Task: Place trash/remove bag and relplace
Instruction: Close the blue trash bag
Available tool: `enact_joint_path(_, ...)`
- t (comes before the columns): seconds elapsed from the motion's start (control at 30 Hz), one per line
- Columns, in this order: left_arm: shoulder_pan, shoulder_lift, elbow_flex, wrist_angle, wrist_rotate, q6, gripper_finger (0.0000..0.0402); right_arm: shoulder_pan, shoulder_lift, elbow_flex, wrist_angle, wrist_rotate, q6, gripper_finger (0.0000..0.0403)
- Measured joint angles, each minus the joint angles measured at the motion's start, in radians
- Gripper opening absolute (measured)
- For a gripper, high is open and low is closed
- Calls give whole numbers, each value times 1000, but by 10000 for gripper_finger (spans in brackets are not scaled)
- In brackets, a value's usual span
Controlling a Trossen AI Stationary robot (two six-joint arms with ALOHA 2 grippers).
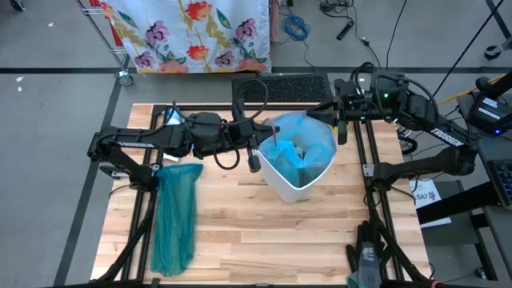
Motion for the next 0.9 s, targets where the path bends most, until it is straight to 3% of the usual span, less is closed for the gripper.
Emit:
enact_joint_path(0.37, 2, 0, 0, 0, 0, 1, 0, -131, -30, -1, -6, -2, -23, 138)
enact_joint_path(0.5, 2, 0, 0, -3, 0, -8, 0, -146, -90, -1, -106, -12, 37, 173)
enact_joint_path(0.77, 2, 1, 0, -29, 0, -25, 0, -144, -183, -1, -292, -212, 176, 188)
enact_joint_path(0.9, 2, 1, 0, -27, 0, -25, 0, -143, -188, 0, -387, -215, 189, 180)
